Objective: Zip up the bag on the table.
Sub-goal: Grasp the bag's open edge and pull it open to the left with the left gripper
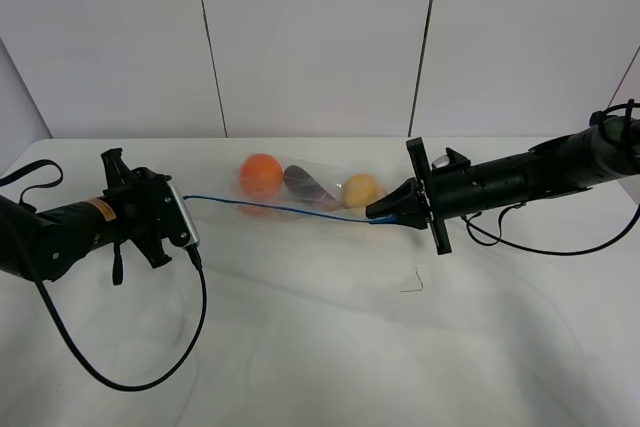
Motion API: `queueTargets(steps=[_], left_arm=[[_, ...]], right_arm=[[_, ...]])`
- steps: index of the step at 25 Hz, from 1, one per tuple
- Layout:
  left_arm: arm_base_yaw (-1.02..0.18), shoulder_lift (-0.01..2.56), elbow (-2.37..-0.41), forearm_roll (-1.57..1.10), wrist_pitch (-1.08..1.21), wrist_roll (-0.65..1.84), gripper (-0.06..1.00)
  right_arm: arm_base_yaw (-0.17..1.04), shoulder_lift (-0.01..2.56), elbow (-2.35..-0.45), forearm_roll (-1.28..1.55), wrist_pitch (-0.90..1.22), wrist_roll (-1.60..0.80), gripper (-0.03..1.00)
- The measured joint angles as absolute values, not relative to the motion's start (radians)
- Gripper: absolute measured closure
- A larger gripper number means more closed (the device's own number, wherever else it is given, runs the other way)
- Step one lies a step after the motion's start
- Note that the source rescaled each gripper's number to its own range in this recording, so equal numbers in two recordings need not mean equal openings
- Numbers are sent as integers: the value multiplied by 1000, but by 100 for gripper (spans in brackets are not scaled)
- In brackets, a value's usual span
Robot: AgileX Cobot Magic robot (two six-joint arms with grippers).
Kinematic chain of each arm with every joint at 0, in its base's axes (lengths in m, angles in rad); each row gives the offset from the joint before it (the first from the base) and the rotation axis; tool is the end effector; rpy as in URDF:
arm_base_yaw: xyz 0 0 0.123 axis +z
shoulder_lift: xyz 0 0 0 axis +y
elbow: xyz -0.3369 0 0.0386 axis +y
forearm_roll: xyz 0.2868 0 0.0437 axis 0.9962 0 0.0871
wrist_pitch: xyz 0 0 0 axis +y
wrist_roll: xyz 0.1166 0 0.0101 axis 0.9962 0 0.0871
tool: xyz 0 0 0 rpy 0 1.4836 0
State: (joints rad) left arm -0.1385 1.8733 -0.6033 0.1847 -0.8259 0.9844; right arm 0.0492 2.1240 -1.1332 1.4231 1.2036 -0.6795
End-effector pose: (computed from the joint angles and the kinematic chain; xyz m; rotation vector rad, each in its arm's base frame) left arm 0.3665 -0.0670 0.1306 1.2235 1.5409 0.5138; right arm 0.4111 0.1285 0.1305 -0.3145 -2.5327 -1.7345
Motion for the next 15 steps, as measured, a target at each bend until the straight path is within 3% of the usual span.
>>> queueTargets(steps=[6,11,15], left_arm=[[-138,1873,-576,140,-825,906,12],[-138,1873,-529,111,-825,660,12],[-138,1873,-524,-59,-825,442,11]], right_arm=[[49,2124,-1133,1422,1204,-679,97],[49,2124,-1133,1422,1204,-679,97],[49,2124,-1133,1422,1204,-679,97]])
